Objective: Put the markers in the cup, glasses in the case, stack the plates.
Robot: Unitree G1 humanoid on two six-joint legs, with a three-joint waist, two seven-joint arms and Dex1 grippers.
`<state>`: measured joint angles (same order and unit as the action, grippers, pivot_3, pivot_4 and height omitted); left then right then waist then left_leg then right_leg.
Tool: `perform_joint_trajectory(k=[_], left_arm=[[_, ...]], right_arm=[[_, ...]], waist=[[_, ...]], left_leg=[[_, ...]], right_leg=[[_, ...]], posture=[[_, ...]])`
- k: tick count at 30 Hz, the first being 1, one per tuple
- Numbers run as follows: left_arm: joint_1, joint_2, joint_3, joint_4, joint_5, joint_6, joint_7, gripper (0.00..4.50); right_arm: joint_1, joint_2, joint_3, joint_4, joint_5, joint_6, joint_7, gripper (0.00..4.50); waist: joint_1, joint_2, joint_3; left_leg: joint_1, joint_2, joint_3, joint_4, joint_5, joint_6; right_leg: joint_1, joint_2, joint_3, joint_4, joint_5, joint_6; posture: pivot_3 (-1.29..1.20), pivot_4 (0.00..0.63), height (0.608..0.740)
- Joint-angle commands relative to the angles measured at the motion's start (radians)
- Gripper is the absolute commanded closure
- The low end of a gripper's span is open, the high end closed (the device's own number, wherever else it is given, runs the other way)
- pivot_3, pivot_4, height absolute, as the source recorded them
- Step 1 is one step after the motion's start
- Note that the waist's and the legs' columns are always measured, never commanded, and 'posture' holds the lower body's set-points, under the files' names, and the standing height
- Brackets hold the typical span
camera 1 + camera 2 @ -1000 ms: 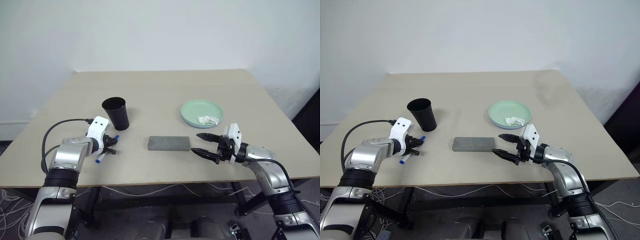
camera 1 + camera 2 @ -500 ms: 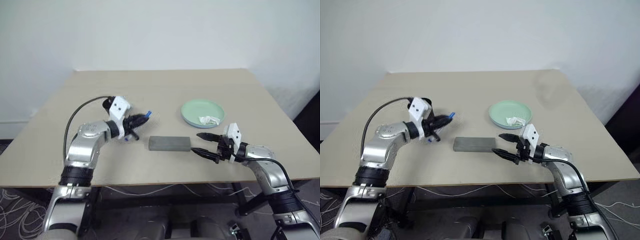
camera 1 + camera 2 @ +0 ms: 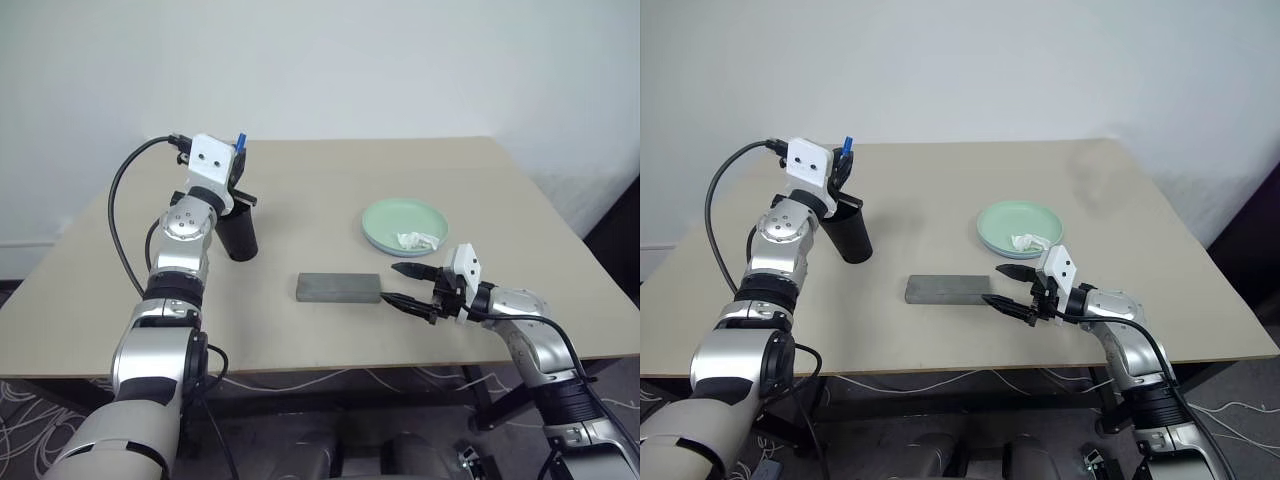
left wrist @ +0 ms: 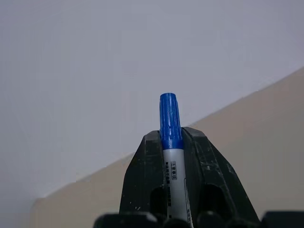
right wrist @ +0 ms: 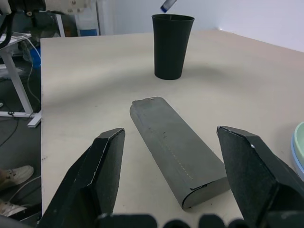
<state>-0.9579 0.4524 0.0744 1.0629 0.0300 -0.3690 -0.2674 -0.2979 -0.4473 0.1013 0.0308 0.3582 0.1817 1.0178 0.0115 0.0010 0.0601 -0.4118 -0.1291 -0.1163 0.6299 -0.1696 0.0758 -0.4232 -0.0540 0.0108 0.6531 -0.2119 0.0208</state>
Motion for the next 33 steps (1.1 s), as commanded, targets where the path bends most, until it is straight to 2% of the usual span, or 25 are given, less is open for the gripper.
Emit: perform_joint_trajectory(k=[1, 5, 16, 21, 24, 28, 31, 33], left_arm=[[-0.054, 0.001, 0.003, 0.074, 0.028, -0.064, 0.071, 4.38], [-0.056, -0.006, 0.004, 0.121, 0.035, -0.087, 0.092, 4.38], [-0.051, -0.01, 0.016, 0.14, 0.031, -0.107, 0.111, 0.63], [-0.043, -0.002, 0.047, 0.109, -0.008, -0.123, 0.075, 0.63], [-0.026, -0.007, 0.089, 0.065, -0.088, -0.093, -0.058, 0.63], [0.112, 0.005, 0.136, -0.228, -0.304, 0.132, -0.401, 0.63], [0.307, 0.043, 0.124, -0.569, -0.433, 0.375, -0.52, 0.63], [0.438, 0.077, 0.104, -0.753, -0.464, 0.486, -0.554, 0.63]], right_arm=[[-0.004, -0.005, -0.026, -0.031, 0.008, -0.013, -0.011, 1.14], [0.004, -0.011, -0.028, -0.039, 0.009, -0.011, -0.017, 1.14], [0.004, -0.017, -0.024, -0.043, 0.011, -0.007, -0.015, 1.14], [0.005, -0.018, -0.02, -0.045, 0.012, -0.005, -0.01, 1.14], [0.007, -0.02, -0.022, -0.048, 0.015, -0.002, -0.004, 1.14], [0.004, -0.024, -0.027, -0.043, 0.018, 0.002, 0.001, 1.14], [-0.003, -0.026, -0.033, -0.034, 0.018, 0.005, -0.004, 1.14], [-0.014, -0.02, -0.04, -0.031, 0.018, 0.011, -0.021, 1.14]], waist=[[0.0, 0.0, 0.0], [0.0, -0.001, 0.0], [0.0, -0.001, 0.0], [0.0, -0.002, 0.0], [0.0, -0.002, 0.0], [-0.003, -0.001, -0.001], [-0.015, -0.001, -0.001], [-0.03, -0.001, -0.001]], left_leg=[[0.0, 0.0, 0.0, 0.0, 0.0, 0.0], [0.0, 0.0, 0.0, 0.001, 0.0, 0.0], [0.0, 0.0, 0.0, 0.002, 0.0, 0.0], [0.0, 0.0, 0.0, 0.002, 0.0, 0.0], [0.0, 0.0, 0.0, 0.002, 0.0, 0.0], [0.0, 0.0, 0.0, 0.002, 0.0, 0.0], [0.0, 0.0, 0.001, 0.001, 0.0, 0.0], [0.0, 0.0, 0.001, 0.001, 0.0, 0.0]], right_leg=[[0.0, 0.0, 0.0, 0.0, 0.0, 0.0], [0.001, 0.0, -0.001, 0.0, 0.0, 0.001], [0.001, 0.0, -0.001, 0.001, 0.001, 0.001], [0.001, 0.0, -0.002, 0.001, 0.001, 0.001], [0.001, 0.0, -0.002, 0.001, 0.001, 0.001], [0.001, 0.0, -0.001, 0.001, 0.001, 0.001], [0.0, 0.001, 0.001, 0.001, 0.001, 0.001], [-0.001, 0.001, 0.002, 0.001, 0.001, 0.001]], posture=[[0.0, 0.0, 0.738], [0.0, 0.0, 0.738], [0.0, 0.0, 0.738], [0.0, 0.0, 0.738], [0.0, 0.0, 0.738], [0.0, 0.0, 0.738], [0.0, 0.0, 0.738], [0.0, 0.0, 0.738]])
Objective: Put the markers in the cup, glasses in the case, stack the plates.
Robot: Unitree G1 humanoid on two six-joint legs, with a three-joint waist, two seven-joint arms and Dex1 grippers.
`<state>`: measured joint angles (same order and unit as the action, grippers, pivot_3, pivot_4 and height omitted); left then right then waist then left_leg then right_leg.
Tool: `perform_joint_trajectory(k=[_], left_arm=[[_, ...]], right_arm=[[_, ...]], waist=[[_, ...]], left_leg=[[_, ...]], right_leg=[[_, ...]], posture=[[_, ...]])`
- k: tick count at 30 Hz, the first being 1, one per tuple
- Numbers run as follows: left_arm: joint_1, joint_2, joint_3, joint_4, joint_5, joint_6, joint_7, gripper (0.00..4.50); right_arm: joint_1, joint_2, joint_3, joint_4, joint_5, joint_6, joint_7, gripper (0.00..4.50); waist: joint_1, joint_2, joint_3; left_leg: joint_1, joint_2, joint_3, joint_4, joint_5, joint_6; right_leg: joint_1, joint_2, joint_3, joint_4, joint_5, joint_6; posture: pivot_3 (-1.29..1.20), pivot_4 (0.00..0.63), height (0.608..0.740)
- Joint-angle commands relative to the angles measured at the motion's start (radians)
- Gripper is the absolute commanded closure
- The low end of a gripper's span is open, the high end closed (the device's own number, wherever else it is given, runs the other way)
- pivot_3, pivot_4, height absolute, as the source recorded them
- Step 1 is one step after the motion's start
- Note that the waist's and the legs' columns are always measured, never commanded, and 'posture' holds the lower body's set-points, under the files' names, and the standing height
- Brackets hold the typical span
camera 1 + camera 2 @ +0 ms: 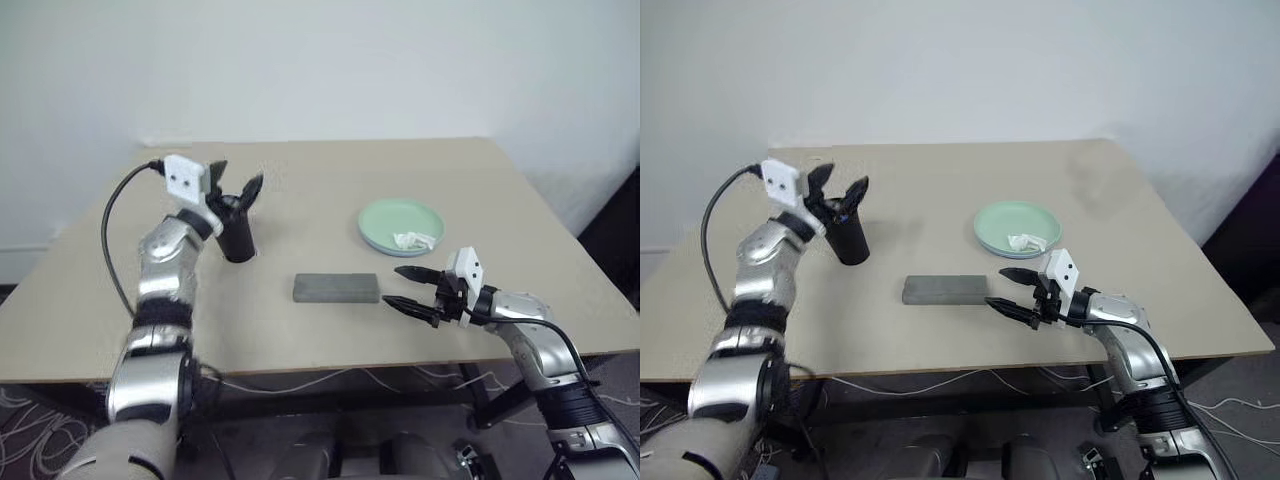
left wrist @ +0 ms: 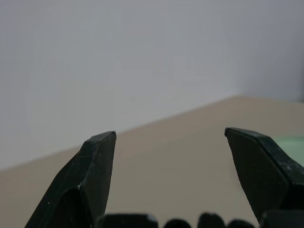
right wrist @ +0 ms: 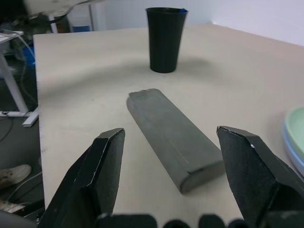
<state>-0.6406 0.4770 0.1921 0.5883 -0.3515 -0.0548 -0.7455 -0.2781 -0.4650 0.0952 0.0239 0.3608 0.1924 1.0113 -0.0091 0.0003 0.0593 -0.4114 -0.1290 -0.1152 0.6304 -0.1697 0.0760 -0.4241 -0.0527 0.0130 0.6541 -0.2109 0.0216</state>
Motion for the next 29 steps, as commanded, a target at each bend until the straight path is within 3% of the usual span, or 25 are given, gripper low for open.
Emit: perform_joint_trajectory(k=[1, 5, 11, 29], left_arm=[[0.171, 0.063, -0.024, -0.349, -0.085, 0.208, -0.079, 0.63], [0.332, 0.08, -0.048, -0.521, -0.08, 0.289, -0.09, 0.63], [0.443, 0.089, -0.087, -0.558, -0.021, 0.277, -0.109, 0.63], [0.499, 0.072, -0.06, -0.525, 0.016, 0.204, -0.041, 0.63]], right_arm=[[-0.037, -0.003, -0.04, -0.022, 0.018, 0.002, -0.019, 1.14], [-0.038, -0.02, -0.068, -0.028, 0.029, 0.015, -0.023, 1.14], [-0.021, -0.081, -0.118, -0.01, 0.034, 0.02, 0.0, 1.14], [0.0, -0.123, -0.161, 0.026, 0.03, 0.03, 0.008, 1.14]], waist=[[-0.01, 0.0, 0.0], [-0.002, 0.001, 0.001], [0.016, 0.004, 0.001], [0.02, 0.006, 0.001]], left_leg=[[0.0, 0.0, 0.0, 0.0, 0.0, 0.0], [0.001, 0.0, -0.001, 0.0, 0.0, 0.0], [0.0, 0.001, -0.001, -0.001, 0.0, 0.0], [-0.001, 0.001, 0.0, -0.003, 0.0, 0.0]], right_leg=[[0.0, 0.0, 0.001, 0.0, 0.0, 0.0], [0.002, 0.0, 0.002, 0.001, 0.0, -0.002], [0.003, -0.002, 0.003, 0.003, -0.001, -0.005], [0.0, -0.002, 0.003, 0.0, -0.002, -0.005]], posture=[[0.0, 0.0, 0.738], [0.0, 0.0, 0.738], [0.0, 0.0, 0.738], [0.0, 0.0, 0.738]])
